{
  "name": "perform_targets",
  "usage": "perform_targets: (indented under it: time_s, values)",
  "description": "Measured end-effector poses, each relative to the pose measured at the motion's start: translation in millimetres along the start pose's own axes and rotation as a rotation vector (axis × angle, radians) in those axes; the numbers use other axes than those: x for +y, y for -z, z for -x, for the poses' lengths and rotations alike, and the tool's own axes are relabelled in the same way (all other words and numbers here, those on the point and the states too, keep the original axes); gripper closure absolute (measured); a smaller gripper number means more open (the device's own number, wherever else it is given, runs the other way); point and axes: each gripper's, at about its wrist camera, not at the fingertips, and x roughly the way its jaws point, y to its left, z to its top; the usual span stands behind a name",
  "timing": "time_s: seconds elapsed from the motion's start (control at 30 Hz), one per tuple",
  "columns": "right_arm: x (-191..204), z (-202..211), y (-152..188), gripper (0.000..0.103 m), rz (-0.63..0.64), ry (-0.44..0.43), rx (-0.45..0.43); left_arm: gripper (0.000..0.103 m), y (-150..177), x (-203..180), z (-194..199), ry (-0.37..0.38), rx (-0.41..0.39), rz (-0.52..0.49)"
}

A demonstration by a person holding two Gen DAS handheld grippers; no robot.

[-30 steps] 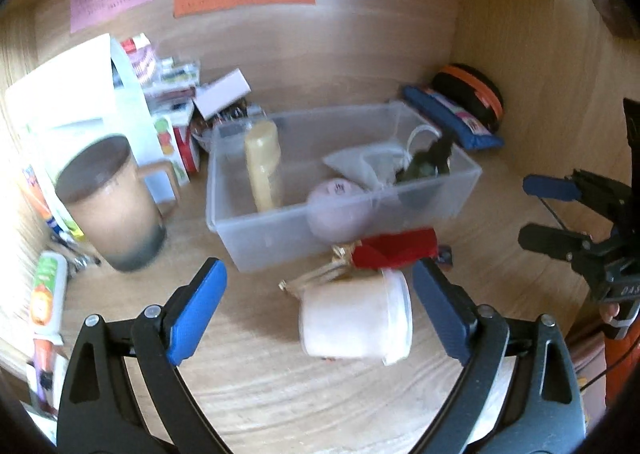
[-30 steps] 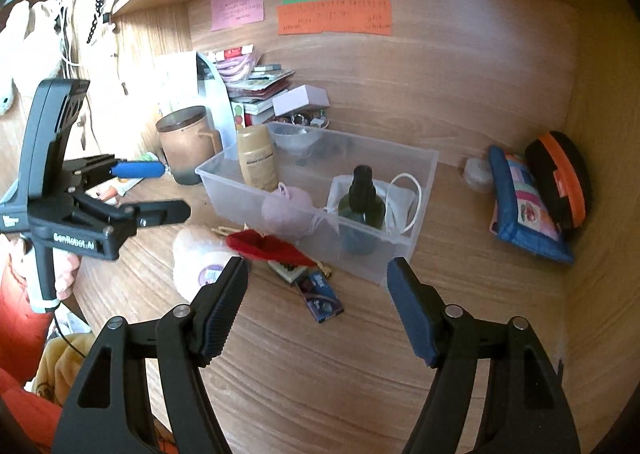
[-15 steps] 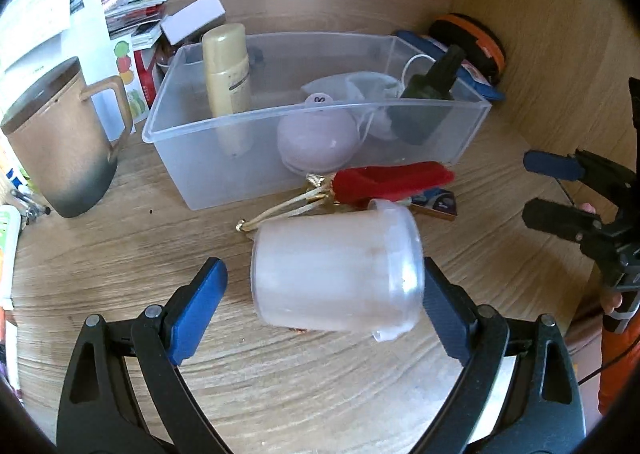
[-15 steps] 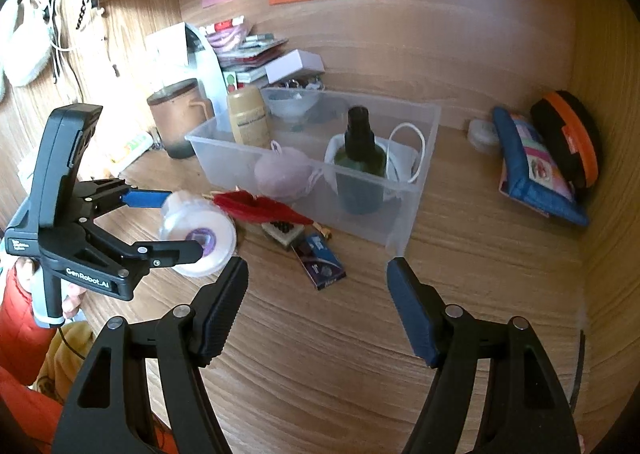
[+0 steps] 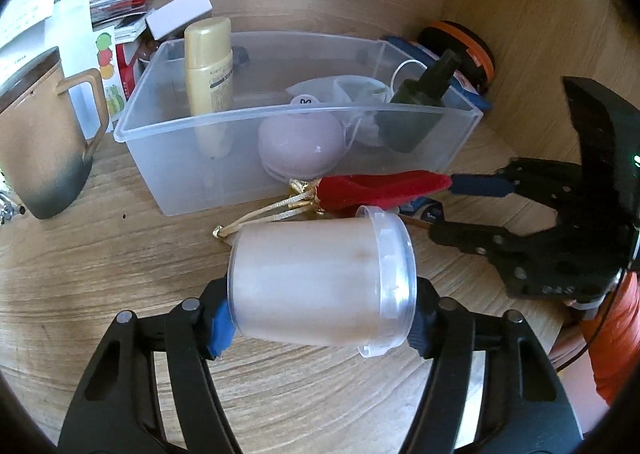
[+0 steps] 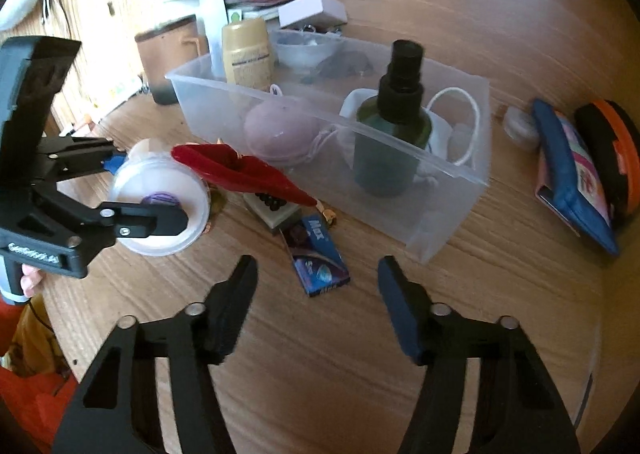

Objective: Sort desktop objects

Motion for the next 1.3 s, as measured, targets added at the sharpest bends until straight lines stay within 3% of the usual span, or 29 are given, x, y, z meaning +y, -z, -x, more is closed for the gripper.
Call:
perform_targets:
  time_s: [0.1,0.37,0.47,0.87,1.3]
  values:
    - [-0.8,-10.1,-4.9,0.065,0.011,-0.028,0.023,0.037,-0.6,0.7,2.6,-0.012,-0.026,0.008]
    - [3.8,-23.1,-9.5,0.067,0.048,-0.029,0.051,0.037,-1.4,6.0,10.1,-0.025,-0.074,0.028]
    - [6.0,-23.4,-10.7,0.077,0.048,-0.046,0.049,0.037,-2.1,8.8,10.0,-0.017,-0.074,0.045]
    - [2.5,-6.0,5.5,0.078,-0.036,-0.069,0.018,0.037,2.4,18.8,20.5,-0.046,-0.08,0.081]
    - [0.8,39.4,16.7,0.078,-0.07,-0.044,-0.089,0.037,3.3,26.9,52.6,-0.086,-0.13,0.115]
